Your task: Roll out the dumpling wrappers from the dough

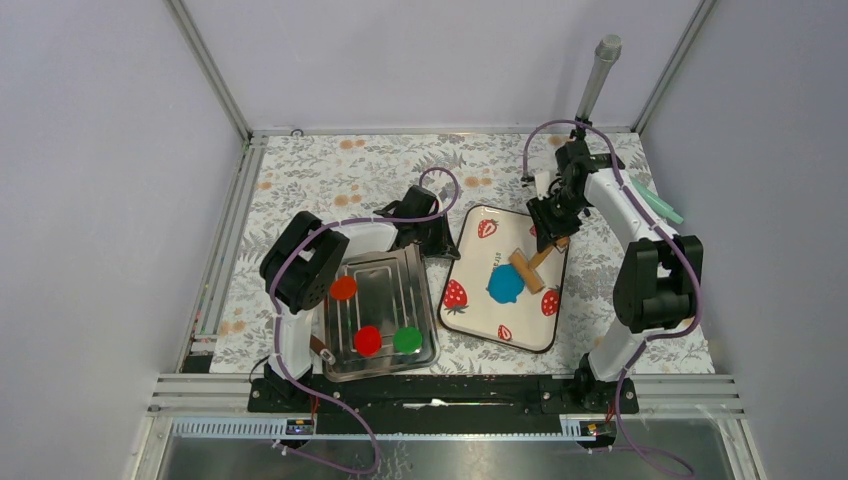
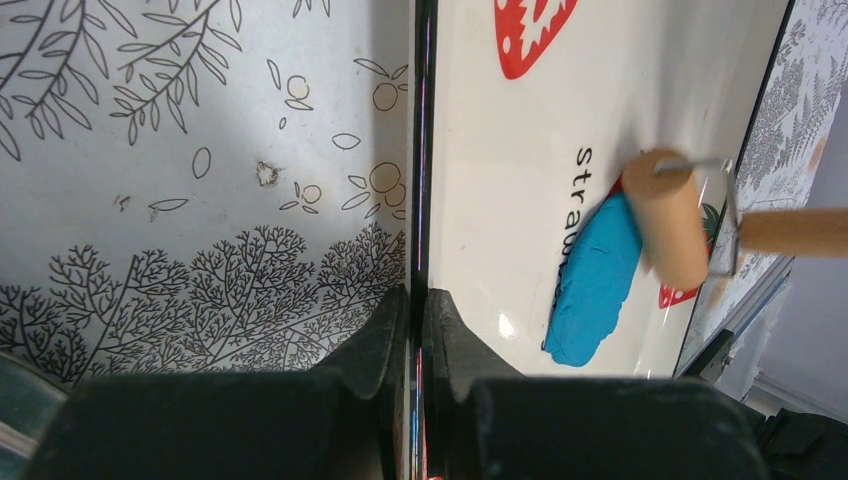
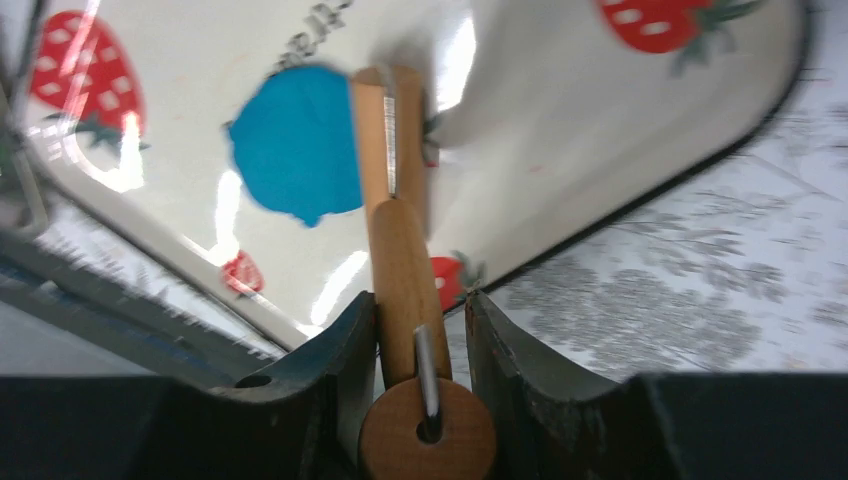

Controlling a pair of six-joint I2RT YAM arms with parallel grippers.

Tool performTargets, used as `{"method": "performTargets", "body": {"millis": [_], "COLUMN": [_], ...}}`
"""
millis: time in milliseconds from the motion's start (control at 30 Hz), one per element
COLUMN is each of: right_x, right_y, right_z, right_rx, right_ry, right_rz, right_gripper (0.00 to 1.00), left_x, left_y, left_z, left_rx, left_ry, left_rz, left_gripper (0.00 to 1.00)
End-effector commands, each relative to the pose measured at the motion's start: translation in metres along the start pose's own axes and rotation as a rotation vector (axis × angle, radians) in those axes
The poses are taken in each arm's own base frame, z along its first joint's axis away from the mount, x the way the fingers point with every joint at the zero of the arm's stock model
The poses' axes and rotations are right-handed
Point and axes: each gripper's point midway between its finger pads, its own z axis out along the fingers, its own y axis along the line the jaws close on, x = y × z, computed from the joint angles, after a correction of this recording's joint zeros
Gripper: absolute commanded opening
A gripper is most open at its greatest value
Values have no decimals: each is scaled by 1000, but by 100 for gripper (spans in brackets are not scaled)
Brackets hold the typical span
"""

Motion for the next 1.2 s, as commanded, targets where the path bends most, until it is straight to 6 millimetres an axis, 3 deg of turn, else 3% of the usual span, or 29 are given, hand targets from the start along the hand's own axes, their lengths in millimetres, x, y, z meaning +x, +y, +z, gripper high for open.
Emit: {"method": "performTargets", "body": {"millis": [0,167,267,300,400,533,700,867,1167], "right_x": [6,0,-21,-34,-48,-37,-15,1,-6], "right_y": [-124,-121,-86,-59,-4,42,73,85,60], "right_z": [6,1,-14,-23,-50,-65,-58,-38,-13], "right_rx": [525,510,338,224,99,-7,-159,-251,-213], "right_ry": [122,94,-13,-94,-201,-239,-184,-109,-56], "right_rz": [-102,-94,-105,-139,-266,-284,-109,19,19], "right_gripper": [0,0,0,0,0,0,0,0,0], "left_x": [14,14,13,13,12,13,15,15,18], "left_y": [35,35,31,31,29,30,32,32,35], "left_z": [-4,-5,-5,-5,-4,-4,-4,-3,0], "left_rx": [-117,-116,-102,-100,-95,-97,-102,-100,-107], "left_ry": [36,35,35,35,35,39,43,48,57], "left_rz": [-20,-24,-23,-24,-31,-37,-41,-44,-52], "left_gripper": [0,0,0,0,0,0,0,0,0]}}
